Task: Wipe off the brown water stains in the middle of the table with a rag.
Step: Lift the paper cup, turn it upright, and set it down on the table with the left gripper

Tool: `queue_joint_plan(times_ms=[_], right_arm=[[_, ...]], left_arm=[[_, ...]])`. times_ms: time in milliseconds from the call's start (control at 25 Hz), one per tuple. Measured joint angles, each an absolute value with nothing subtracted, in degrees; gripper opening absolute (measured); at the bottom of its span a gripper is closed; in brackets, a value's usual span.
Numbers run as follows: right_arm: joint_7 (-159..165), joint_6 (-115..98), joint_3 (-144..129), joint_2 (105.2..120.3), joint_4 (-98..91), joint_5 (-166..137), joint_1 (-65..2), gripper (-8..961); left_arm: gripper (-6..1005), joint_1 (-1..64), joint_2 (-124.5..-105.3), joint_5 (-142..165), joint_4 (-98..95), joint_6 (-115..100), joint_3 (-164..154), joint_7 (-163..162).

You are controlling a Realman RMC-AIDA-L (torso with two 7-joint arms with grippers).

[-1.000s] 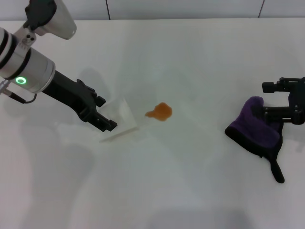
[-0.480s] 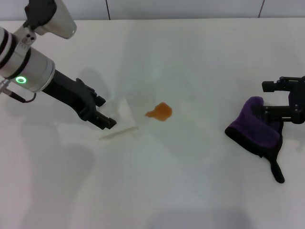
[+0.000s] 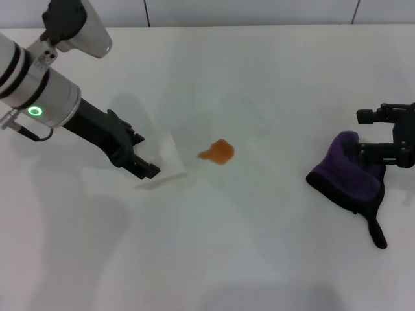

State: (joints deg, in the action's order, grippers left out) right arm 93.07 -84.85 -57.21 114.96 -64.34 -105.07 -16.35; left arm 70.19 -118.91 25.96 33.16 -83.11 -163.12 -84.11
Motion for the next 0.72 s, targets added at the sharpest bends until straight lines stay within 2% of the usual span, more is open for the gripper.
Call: queue_joint_plan(times_ms=[720], right_arm=[[93.07,-84.75,-57.00,114.96,-64.43,-105.22,-16.44,740]], left_arm=[[784,70.46,-118.84,25.16,33.20,-83.32,-163.12,-83.89]])
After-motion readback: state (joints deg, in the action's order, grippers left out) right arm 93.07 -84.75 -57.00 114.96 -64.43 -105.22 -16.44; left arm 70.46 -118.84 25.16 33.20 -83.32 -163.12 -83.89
